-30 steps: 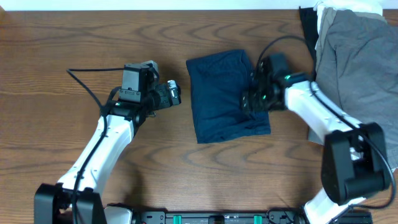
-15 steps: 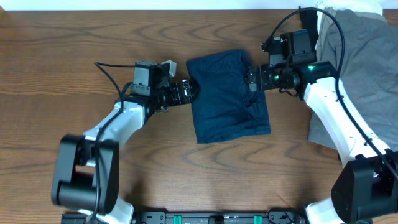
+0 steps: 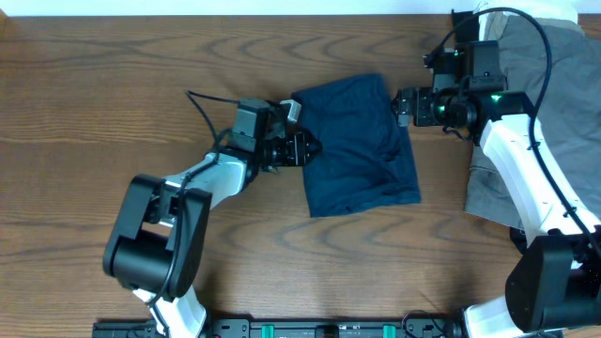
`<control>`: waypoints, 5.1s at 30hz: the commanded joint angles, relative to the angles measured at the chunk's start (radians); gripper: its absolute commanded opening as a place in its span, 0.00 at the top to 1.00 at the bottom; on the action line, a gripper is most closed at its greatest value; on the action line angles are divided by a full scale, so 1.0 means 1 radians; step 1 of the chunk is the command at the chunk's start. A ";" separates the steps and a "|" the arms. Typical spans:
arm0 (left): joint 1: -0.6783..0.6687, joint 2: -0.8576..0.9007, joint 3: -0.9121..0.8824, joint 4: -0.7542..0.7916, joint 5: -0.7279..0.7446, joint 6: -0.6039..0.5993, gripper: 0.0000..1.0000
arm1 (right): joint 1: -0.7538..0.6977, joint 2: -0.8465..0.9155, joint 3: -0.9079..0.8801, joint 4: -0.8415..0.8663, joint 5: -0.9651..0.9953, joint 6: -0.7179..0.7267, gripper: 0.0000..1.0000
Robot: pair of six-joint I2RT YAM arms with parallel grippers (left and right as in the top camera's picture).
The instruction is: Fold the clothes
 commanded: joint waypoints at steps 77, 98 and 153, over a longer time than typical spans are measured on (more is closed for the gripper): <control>0.641 0.402 0.233 0.701 -0.800 0.697 0.02 | 0.026 0.005 -0.003 -0.053 -0.011 -0.039 0.01; 0.638 0.249 0.383 0.098 -0.620 0.693 0.02 | 0.061 0.004 0.031 -0.008 -0.005 -0.098 0.01; 0.638 -0.575 0.378 -0.724 -0.620 0.591 0.02 | -0.068 -1.236 -1.091 0.710 0.123 -0.231 0.01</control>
